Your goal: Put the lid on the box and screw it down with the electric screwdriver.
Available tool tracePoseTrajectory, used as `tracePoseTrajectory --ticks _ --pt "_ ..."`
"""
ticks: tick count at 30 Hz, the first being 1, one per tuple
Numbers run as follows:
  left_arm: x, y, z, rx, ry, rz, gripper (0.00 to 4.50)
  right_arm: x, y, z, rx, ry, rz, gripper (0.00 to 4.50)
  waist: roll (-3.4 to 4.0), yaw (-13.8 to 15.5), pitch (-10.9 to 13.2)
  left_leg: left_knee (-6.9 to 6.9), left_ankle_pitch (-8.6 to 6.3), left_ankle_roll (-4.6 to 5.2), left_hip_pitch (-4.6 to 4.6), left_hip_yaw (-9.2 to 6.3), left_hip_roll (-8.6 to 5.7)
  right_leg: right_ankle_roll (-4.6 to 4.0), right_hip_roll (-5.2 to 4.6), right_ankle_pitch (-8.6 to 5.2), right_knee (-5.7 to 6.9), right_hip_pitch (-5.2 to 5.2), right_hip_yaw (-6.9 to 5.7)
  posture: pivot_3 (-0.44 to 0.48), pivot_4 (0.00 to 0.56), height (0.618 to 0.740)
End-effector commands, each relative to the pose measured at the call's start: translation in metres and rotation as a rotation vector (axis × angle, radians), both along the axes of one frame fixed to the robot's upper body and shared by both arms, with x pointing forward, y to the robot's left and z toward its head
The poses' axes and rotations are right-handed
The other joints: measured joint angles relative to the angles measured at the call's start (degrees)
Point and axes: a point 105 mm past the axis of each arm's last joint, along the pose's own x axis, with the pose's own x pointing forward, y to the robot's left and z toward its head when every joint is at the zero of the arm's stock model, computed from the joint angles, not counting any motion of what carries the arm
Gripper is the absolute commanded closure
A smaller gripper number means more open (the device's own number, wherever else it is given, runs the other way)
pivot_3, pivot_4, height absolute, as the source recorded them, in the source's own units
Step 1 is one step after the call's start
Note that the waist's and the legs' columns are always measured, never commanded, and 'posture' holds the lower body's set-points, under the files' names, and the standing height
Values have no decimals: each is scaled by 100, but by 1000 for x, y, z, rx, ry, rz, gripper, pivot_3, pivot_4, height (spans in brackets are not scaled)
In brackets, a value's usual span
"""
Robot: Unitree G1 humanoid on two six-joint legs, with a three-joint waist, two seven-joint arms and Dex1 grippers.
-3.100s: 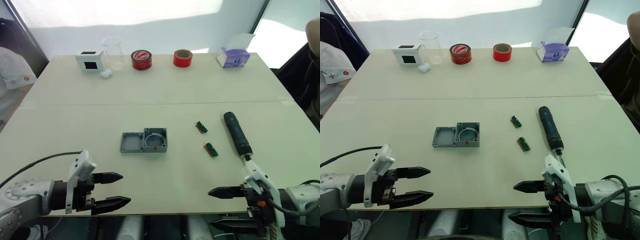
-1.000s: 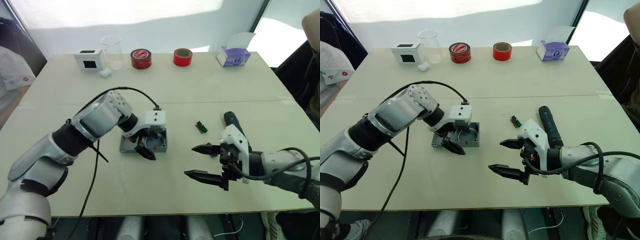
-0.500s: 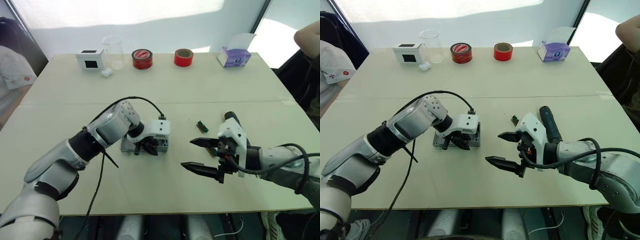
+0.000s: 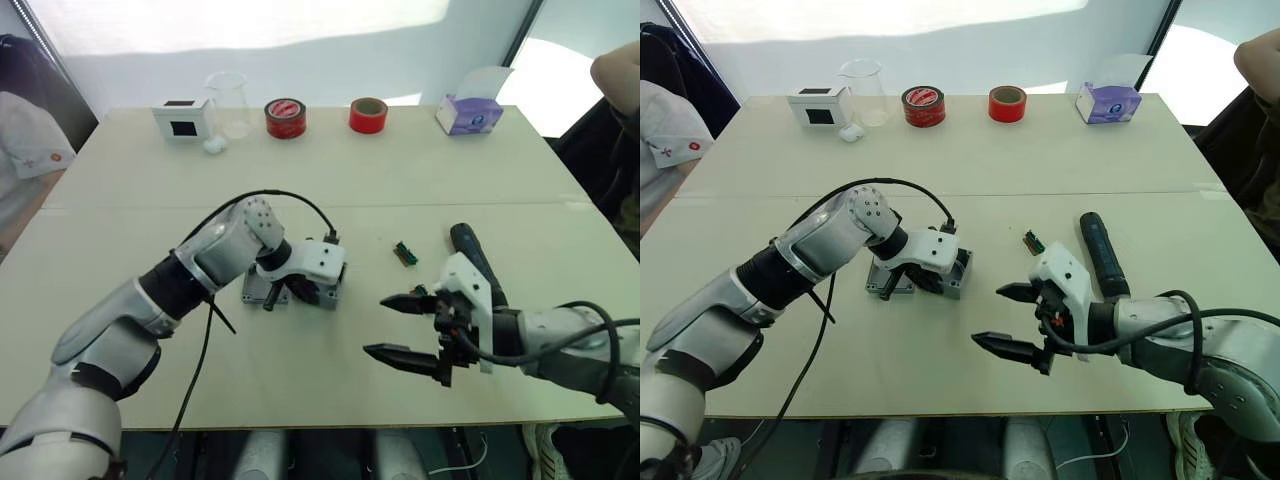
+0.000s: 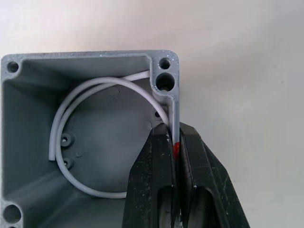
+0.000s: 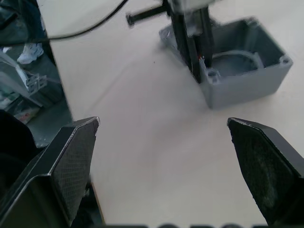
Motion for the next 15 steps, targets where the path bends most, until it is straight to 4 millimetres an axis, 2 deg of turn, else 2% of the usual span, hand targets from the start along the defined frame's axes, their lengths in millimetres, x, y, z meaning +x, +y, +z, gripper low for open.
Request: tracePoseTrajectory --ticks 1,8,15 --pt "-14 -13 17 -17 -13 -252 4457 -9 2 5 -1 -27 34 0 -1 -4 0 0 0 0 -1 1 0 0 -1 0 -2 0 0 0 150 740" --pt "6 -27 11 40 -79 -329 4457 -13 1 7 3 -33 14 0 -2 -12 1 3 -3 5 -1 3 -2 1 -1 0 -1 1 0 0 150 740" --pt "14 -21 5 77 -84 -332 4457 -16 4 12 9 -36 7 0 -3 -15 2 3 -4 7 -2 3 0 3 0 0 1 -2 0 0 150 740"
